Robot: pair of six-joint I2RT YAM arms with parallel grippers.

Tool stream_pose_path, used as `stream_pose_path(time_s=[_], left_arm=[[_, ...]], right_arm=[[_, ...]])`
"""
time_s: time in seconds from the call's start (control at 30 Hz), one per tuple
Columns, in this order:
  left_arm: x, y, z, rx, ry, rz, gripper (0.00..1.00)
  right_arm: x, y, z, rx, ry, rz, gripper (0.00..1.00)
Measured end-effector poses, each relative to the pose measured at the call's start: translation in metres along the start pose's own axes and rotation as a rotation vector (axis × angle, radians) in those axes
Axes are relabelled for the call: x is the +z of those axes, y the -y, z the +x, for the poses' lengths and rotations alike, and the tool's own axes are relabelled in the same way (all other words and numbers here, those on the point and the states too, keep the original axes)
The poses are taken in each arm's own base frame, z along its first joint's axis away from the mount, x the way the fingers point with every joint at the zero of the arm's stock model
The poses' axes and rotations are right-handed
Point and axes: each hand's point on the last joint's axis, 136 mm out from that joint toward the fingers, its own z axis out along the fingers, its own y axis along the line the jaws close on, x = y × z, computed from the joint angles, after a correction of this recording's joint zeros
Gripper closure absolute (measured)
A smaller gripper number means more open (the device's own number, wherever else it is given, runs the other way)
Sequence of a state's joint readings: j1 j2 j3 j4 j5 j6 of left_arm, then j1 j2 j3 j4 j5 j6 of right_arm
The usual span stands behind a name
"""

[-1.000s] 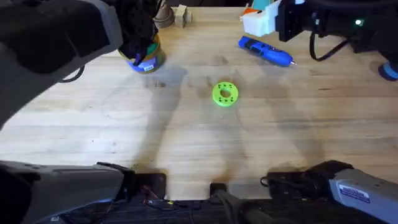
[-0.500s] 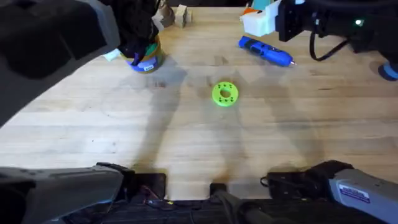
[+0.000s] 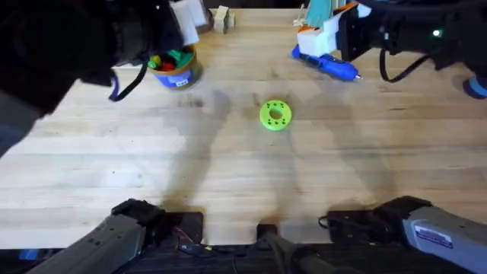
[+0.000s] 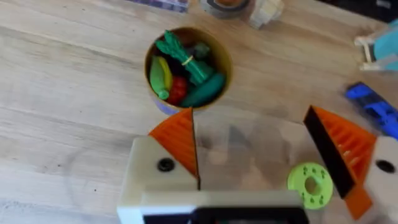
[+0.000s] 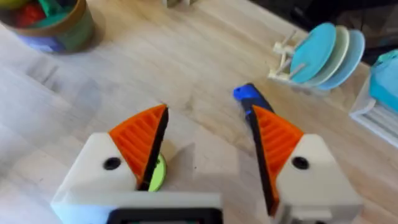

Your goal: Pick up the gripper from the table and insert it into the empty holder that is missing its gripper. Then pick up a screw, insert it into the mounting hole, and use the screwdriver to tighten it. Finally, clean up the table by picking up the vegetable and placing it into the bucket.

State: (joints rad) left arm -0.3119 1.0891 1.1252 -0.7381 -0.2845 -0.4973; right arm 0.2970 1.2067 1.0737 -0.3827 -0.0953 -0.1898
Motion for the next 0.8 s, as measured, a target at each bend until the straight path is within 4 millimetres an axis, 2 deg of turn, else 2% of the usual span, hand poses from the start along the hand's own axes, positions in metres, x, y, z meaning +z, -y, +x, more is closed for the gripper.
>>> stream_pose_path(time_s=[0.13,0.3,0.37,0.4,0.53,0.57,0.6,0.67,0.7,0.8], left_arm=[[-0.025,0.008,0.015,0.098,-0.053,0.11,0.008],[-0.059,0.015,0.033,0.207,-0.089,0.245,0.007],[-0.073,0.015,0.037,0.228,-0.083,0.282,0.077],[-0.078,0.014,0.038,0.233,-0.077,0.295,0.197],[-0.098,0.013,0.037,0.25,-0.031,0.337,0.828],[-0.102,0.012,0.037,0.255,-0.022,0.342,0.954],[-0.106,0.011,0.037,0.258,-0.016,0.347,0.987],[-0.11,0.01,0.039,0.262,-0.011,0.355,0.988],[-0.111,0.01,0.039,0.267,-0.009,0.357,0.9],[-0.112,0.01,0.04,0.268,-0.011,0.361,0.424]], right_arm=[[-0.005,-0.002,0.009,0.005,-0.034,-0.007,0.162],[-0.022,-0.005,0.01,0.004,-0.033,-0.007,0.161],[-0.031,-0.006,0.01,0.004,-0.027,-0.005,0.161],[-0.035,-0.007,0.01,0.003,-0.022,-0.005,0.161],[-0.054,-0.008,0.006,-0.001,0.007,0.001,0.162],[-0.059,-0.009,0.005,-0.002,0.017,0.003,0.162],[-0.063,-0.009,0.003,-0.004,0.028,0.005,0.162],[-0.071,-0.009,-0.001,-0.007,0.053,0.01,0.161],[-0.074,-0.009,-0.002,-0.008,0.062,0.012,0.161],[-0.08,-0.01,-0.004,-0.01,0.08,0.015,0.162]])
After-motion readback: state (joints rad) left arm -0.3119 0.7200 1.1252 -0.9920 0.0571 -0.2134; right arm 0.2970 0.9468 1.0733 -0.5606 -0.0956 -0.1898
